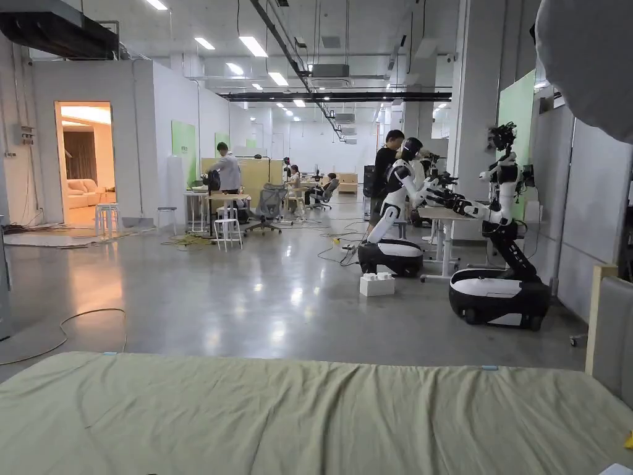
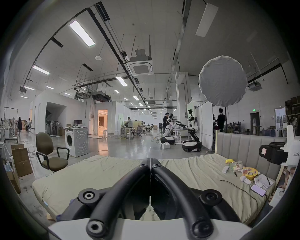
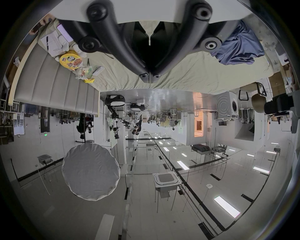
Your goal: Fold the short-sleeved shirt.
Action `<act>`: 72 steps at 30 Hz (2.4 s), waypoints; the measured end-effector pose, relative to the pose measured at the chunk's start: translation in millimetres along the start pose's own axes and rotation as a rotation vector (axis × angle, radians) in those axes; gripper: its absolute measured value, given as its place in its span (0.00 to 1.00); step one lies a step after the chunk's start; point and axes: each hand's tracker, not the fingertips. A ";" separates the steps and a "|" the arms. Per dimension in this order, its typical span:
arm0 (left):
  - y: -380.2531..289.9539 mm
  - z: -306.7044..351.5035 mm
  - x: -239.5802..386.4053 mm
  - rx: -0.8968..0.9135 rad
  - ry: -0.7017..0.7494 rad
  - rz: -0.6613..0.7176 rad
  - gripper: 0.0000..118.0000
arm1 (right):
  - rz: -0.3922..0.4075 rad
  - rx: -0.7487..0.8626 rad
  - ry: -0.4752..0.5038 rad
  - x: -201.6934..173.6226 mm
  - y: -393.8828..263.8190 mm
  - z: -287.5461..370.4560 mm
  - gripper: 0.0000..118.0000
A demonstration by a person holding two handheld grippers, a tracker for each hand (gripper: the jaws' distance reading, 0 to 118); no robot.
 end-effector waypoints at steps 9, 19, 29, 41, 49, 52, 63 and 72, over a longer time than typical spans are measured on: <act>2.0 0.6 -5.6 -0.007 -0.026 0.069 0.00 | -0.007 0.014 -0.026 6.9 2.6 2.2 0.00; -51.2 -10.1 57.4 0.004 -0.035 -1.172 0.00 | 1.056 0.036 0.069 -54.0 -25.2 -5.2 0.00; -183.3 5.2 52.7 -0.218 -0.343 -1.626 0.00 | 1.692 -0.055 0.398 -55.5 -162.5 -2.5 0.00; -21.3 14.9 -26.2 -0.022 -0.053 0.121 0.00 | -0.152 -0.092 -0.033 24.7 -25.7 11.8 0.00; -26.4 14.4 0.0 -0.069 -0.102 -0.058 0.00 | 0.011 -0.018 -0.002 15.2 -20.4 14.0 0.00; -24.1 15.6 0.7 -0.061 -0.087 -0.127 0.00 | 0.040 -0.032 0.016 10.8 -22.2 15.3 0.00; -22.4 15.8 -13.6 -0.077 -0.147 0.034 0.00 | 0.010 -0.027 0.029 13.7 -28.6 14.2 0.00; -26.2 14.9 -19.1 -0.098 -0.178 0.027 0.00 | -0.048 -0.056 0.026 15.4 -35.0 12.1 0.00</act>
